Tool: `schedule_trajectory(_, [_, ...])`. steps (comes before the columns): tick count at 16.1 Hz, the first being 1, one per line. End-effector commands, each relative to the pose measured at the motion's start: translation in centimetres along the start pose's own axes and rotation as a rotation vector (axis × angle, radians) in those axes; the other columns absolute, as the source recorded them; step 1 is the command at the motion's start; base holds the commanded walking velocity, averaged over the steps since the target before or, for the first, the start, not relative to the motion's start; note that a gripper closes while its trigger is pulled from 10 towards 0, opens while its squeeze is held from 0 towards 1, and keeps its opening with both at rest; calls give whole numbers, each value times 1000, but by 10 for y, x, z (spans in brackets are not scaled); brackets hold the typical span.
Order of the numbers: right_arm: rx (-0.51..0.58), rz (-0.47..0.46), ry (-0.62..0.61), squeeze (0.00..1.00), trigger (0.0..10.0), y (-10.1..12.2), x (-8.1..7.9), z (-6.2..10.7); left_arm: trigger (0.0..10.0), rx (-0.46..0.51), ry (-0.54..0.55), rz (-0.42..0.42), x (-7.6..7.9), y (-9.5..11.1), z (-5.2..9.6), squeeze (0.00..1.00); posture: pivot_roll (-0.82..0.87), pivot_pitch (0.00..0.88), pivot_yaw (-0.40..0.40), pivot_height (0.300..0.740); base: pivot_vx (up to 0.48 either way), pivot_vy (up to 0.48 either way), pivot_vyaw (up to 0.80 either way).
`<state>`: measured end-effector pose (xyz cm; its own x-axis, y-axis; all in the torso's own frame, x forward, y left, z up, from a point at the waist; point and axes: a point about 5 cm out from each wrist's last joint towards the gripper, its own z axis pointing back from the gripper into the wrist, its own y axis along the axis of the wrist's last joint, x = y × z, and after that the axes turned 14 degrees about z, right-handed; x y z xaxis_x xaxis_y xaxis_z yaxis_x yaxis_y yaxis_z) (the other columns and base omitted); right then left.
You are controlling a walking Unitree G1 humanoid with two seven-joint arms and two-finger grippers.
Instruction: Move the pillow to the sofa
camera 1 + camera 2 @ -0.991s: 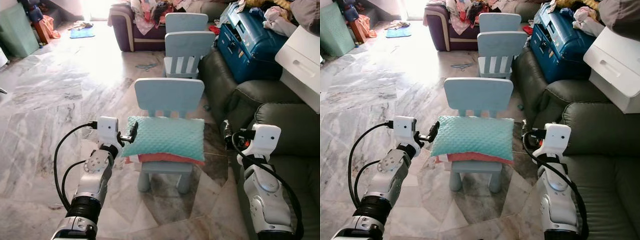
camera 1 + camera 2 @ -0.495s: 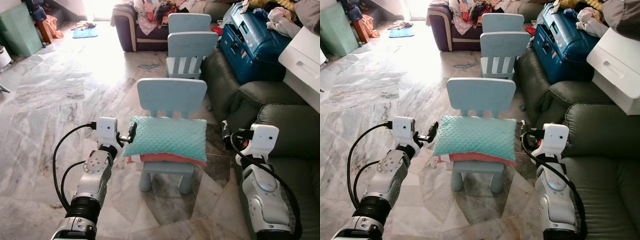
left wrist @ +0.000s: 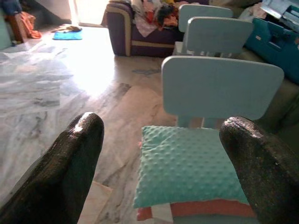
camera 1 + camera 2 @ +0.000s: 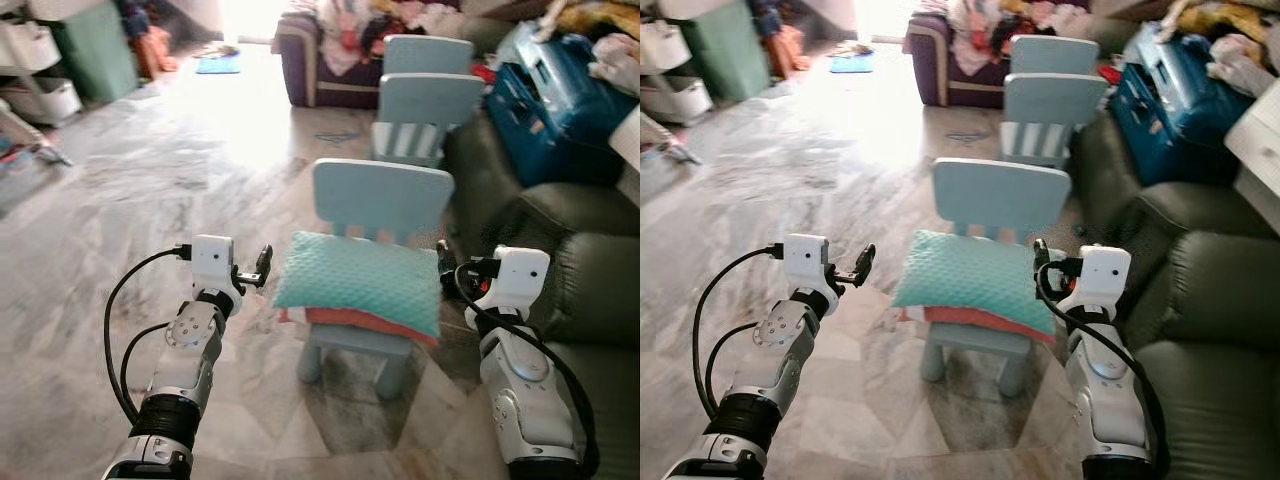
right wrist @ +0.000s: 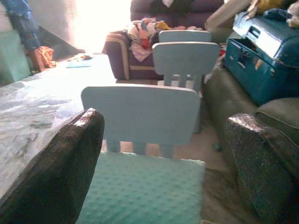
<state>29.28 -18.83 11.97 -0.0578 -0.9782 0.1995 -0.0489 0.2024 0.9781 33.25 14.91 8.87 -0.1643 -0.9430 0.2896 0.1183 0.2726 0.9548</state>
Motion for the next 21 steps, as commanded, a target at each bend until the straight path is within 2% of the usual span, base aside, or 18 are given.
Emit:
schedule_trajectory(1, [7, -1, -1, 0, 10000, 1, 1, -1, 10000, 10, -6, -19, 0, 2, 1, 0, -153, 52, 4, 740, 0, 0, 0])
schedule_trajectory(5, [7, -2, 5, 0, 10000, 1, 0, -1, 10000, 10, -14, -24, 1, 2, 3, 0, -149, 53, 1, 740, 0, 0, 0])
schedule_trajectory(7, [5, -3, 7, 0, 10000, 1, 0, -1, 10000, 14, 6, 8, -1, 1, 4, 0, -148, 52, 0, 740, 0, 0, 0])
schedule_trajectory(19, [-3, -7, 13, 0, 10000, 0, -1, -2, 10000, 11, -4, 3, -1, 1, 5, 0, -147, 49, -2, 740, 0, 0, 0])
schedule_trajectory(21, [-6, -10, 14, 0, 10000, -1, -1, -2, 10000, 9, -4, 4, -1, 1, 5, 0, -146, 51, -3, 740, 0, 0, -731])
